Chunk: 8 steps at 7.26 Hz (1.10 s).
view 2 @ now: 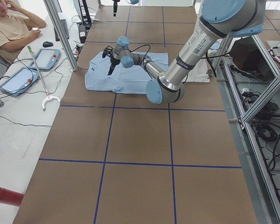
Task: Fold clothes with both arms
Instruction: 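Lower both grippers to the hem corners nearest the robot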
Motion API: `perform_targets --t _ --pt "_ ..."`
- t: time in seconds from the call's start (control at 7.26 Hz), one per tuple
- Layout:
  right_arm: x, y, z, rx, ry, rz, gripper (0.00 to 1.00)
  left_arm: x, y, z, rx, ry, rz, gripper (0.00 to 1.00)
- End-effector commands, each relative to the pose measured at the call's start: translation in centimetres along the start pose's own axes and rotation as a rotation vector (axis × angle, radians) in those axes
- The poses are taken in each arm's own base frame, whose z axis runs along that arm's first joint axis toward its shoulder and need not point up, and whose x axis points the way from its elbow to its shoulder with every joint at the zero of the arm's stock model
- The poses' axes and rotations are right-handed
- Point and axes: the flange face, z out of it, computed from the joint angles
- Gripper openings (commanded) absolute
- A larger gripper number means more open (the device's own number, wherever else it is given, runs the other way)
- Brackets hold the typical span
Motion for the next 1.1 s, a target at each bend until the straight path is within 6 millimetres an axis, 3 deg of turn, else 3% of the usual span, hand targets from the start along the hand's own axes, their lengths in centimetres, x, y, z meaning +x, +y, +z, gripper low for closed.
perform_targets --t 0.0,0.28,0.69,0.83,0.96 --pt "-4.8 9.7 -0.4 0.031 -0.009 0.13 1.0 -1.7 4.7 -4.6 -0.027 0.062 -0.019 1.0" --pt "-7.5 17.8 -1.5 0.018 -0.023 0.228 0.99 -2.5 11.0 -7.8 -0.069 0.102 -0.102 1.0" --pt "-13.8 30.0 0.8 0.062 -0.027 0.418 0.97 -3.8 18.9 -10.2 -0.113 0.087 -0.164 1.0" --pt "-14.8 32.8 1.4 0.077 -0.029 0.458 0.92 -5.3 21.7 -10.6 -0.155 0.06 -0.207 1.0" --pt "-15.2 33.7 1.7 0.061 -0.027 0.517 0.84 -5.7 24.3 -10.0 -0.153 0.016 -0.278 0.9"
